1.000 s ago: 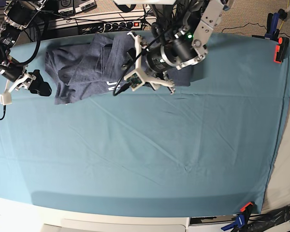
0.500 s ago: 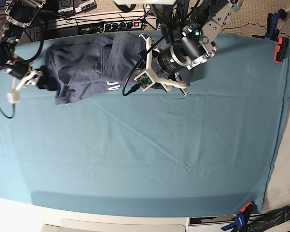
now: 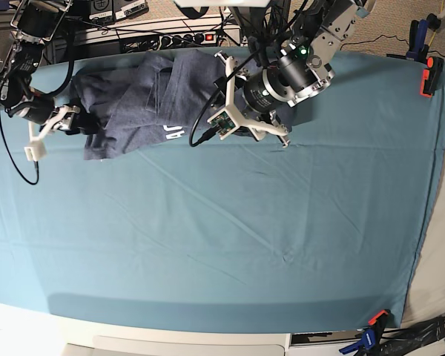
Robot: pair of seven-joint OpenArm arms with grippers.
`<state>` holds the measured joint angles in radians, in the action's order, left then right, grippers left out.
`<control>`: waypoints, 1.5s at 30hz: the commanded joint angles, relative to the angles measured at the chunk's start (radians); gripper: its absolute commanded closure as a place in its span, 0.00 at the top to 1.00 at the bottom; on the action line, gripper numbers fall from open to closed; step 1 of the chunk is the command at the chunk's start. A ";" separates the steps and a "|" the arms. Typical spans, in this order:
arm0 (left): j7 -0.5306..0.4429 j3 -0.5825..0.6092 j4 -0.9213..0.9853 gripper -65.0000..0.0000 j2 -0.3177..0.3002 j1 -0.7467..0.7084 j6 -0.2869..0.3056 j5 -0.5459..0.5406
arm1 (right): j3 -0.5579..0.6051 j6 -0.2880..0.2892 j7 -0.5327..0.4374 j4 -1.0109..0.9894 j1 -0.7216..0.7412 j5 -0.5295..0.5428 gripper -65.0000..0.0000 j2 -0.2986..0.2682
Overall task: Fold the T-shirt properly
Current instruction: 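Pinch the bundle end with the right gripper while the left gripper holds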
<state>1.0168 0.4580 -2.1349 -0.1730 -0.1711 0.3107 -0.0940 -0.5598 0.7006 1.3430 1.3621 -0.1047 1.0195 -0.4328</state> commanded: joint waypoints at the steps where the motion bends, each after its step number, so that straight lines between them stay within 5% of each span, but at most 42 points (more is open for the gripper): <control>1: -0.019 0.002 -0.022 0.49 0.003 0.008 -0.001 -0.006 | -0.024 -0.002 -0.006 0.010 0.005 0.000 0.62 -0.024; 7: -0.022 0.002 -0.022 0.49 0.003 0.008 0.000 -0.006 | -0.055 -0.002 -0.004 0.010 0.005 0.000 0.62 -0.017; 16: -0.022 0.002 -0.022 0.49 0.003 0.008 0.000 -0.006 | -0.055 -0.002 0.052 0.010 0.005 0.043 0.62 0.084; 26: -0.022 0.002 -0.022 0.49 0.003 0.008 0.000 -0.006 | -0.055 -0.002 0.053 0.010 0.005 0.227 0.62 0.089; 36: -0.023 0.002 -0.022 0.49 0.003 0.008 0.000 -0.006 | -0.055 -0.002 0.053 0.010 0.005 0.230 0.61 0.089; 45: -0.022 0.000 -0.022 0.49 0.003 0.008 0.000 -0.002 | -0.055 -0.002 0.053 0.010 0.005 0.230 0.46 0.089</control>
<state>1.0164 0.4580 -2.1349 -0.1730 -0.1711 0.3107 -0.0937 -0.6125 0.6971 1.4067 1.3594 -0.1081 1.2209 -0.3264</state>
